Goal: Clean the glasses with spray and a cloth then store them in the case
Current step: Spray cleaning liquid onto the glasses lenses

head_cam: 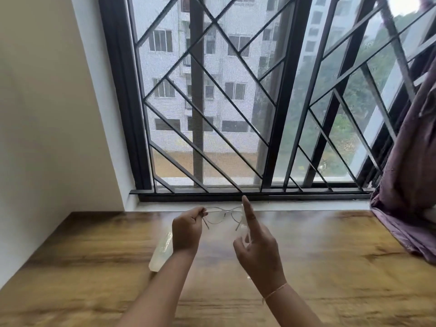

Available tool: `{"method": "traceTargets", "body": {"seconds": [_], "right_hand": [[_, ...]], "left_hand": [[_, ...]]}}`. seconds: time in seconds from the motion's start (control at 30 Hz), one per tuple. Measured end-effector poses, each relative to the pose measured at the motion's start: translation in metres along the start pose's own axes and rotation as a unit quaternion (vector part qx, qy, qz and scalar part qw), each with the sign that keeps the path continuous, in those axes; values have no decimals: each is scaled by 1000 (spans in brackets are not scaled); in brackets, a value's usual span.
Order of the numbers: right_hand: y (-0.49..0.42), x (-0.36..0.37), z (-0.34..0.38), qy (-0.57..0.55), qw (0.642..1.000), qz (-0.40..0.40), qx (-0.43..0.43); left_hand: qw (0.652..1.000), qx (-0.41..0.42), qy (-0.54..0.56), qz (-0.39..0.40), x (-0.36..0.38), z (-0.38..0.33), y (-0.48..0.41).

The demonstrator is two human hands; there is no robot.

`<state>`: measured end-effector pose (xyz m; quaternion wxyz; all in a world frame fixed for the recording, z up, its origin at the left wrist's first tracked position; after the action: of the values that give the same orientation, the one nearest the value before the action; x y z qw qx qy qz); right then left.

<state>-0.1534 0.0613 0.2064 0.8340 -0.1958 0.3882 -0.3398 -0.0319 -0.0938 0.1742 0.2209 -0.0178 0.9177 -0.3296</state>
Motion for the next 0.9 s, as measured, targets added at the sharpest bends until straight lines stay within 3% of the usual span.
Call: {"method": "traceTargets", "body": {"seconds": [0.4, 0.73, 0.9], "right_hand": [[0, 4, 12, 9, 1000, -14, -20], [5, 18, 13, -34, 998, 58, -21], [21, 27, 19, -70, 986, 133, -77]], "left_hand": [[999, 14, -31, -11, 0, -4, 1], [1000, 18, -25, -5, 0, -7, -1], [1000, 15, -14, -10, -1, -10, -1]]}}
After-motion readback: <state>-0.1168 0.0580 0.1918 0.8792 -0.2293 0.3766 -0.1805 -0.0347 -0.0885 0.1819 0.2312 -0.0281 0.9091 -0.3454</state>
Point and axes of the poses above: each hand's wrist, its own y-axis away from the middle knuckle, its own x-axis out of the palm, z = x × y, the point moved 8 cm from there along -y, towards the middle knuckle, and after that the axes turned 3 degrees about -y, right-handed, at the moved point
